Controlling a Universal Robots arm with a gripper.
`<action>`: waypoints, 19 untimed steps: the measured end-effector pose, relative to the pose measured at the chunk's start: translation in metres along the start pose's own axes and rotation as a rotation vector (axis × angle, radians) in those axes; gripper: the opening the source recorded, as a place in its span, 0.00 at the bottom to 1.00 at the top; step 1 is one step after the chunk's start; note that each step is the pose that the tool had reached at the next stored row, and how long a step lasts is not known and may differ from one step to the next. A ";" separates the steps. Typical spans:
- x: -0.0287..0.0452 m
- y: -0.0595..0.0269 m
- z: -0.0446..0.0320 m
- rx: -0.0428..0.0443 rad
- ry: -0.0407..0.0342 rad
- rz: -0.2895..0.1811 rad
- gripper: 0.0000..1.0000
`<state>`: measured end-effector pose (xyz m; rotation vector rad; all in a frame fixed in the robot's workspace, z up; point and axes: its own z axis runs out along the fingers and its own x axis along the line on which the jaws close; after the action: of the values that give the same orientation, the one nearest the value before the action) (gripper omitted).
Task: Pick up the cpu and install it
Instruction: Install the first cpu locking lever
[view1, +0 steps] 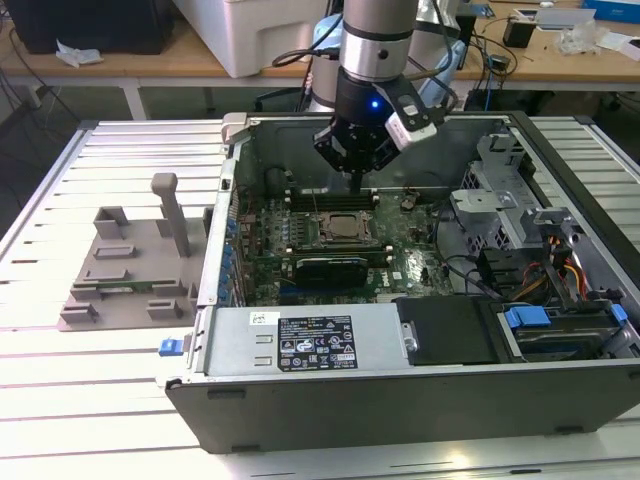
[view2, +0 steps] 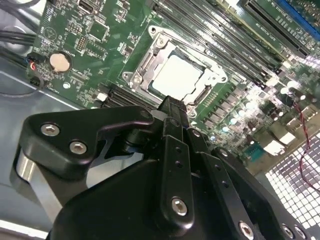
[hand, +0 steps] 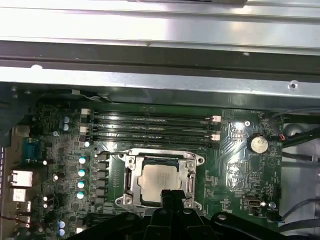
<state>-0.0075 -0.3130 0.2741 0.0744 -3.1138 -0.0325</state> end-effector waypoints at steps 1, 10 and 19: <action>0.0009 0.0000 0.0000 0.0001 0.0000 0.000 0.11; 0.0509 0.0053 0.0015 -0.0314 -0.0024 -0.001 0.11; 0.0790 0.0098 0.0027 -0.0883 -0.0099 -0.003 0.11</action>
<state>-0.0869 -0.3069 0.2737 0.0768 -3.1170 -0.1708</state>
